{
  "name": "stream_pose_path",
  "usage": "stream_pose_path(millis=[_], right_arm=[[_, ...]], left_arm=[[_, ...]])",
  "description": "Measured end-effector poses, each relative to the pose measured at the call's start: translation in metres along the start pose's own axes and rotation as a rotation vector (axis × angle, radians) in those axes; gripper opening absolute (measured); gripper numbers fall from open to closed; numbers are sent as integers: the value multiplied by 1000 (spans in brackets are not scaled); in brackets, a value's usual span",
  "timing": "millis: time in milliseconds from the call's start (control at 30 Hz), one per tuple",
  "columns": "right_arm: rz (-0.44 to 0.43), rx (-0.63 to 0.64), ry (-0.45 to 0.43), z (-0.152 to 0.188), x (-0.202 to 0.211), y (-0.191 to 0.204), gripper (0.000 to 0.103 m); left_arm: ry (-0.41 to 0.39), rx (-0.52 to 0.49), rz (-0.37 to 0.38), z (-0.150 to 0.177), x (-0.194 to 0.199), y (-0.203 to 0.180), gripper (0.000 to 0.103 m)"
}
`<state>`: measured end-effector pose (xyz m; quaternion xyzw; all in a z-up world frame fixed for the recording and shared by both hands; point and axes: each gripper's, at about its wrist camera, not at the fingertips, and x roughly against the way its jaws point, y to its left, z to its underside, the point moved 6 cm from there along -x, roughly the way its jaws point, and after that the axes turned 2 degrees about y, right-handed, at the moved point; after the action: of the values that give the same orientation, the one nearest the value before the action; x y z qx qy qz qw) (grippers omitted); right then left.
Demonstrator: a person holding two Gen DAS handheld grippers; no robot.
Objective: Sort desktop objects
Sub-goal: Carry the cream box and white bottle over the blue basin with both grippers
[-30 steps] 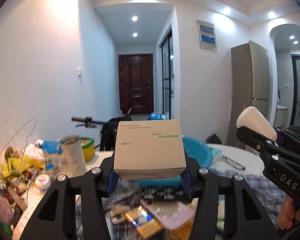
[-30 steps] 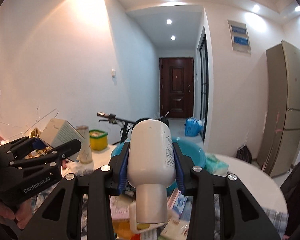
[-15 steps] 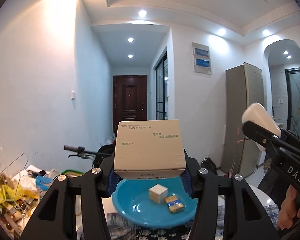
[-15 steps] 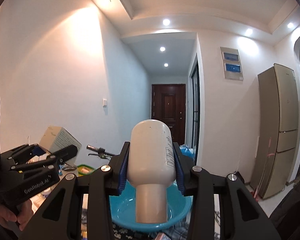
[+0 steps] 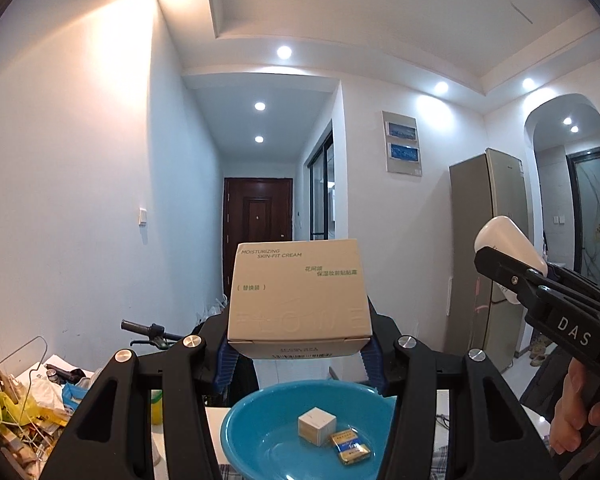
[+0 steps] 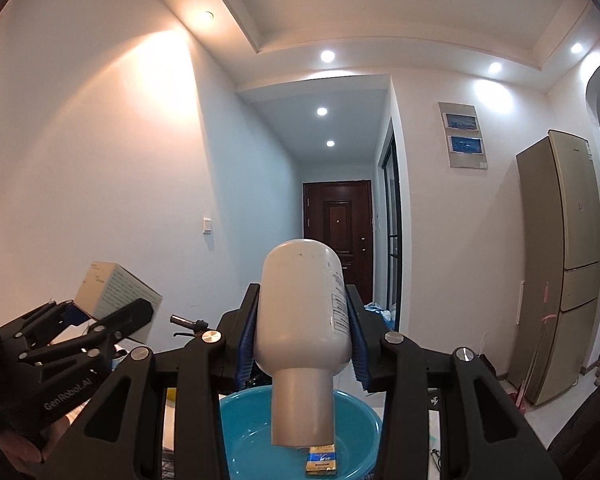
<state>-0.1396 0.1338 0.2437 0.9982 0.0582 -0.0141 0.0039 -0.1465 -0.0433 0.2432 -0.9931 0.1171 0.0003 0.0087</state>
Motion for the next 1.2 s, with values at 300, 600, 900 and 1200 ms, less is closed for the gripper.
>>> stream_pose_path(millis=[300, 600, 900, 1200], right_arm=[[32, -10, -35, -5, -28, -10, 38], [45, -56, -32, 3, -61, -22, 38], [9, -71, -8, 18, -84, -25, 38], [23, -74, 48, 36, -105, -35, 38]], left_arm=[[-44, 18, -53, -8, -28, 25, 54], [-45, 44, -28, -10, -52, 35, 54], [-47, 44, -28, 1, -66, 35, 54], [19, 30, -32, 16, -96, 27, 54]])
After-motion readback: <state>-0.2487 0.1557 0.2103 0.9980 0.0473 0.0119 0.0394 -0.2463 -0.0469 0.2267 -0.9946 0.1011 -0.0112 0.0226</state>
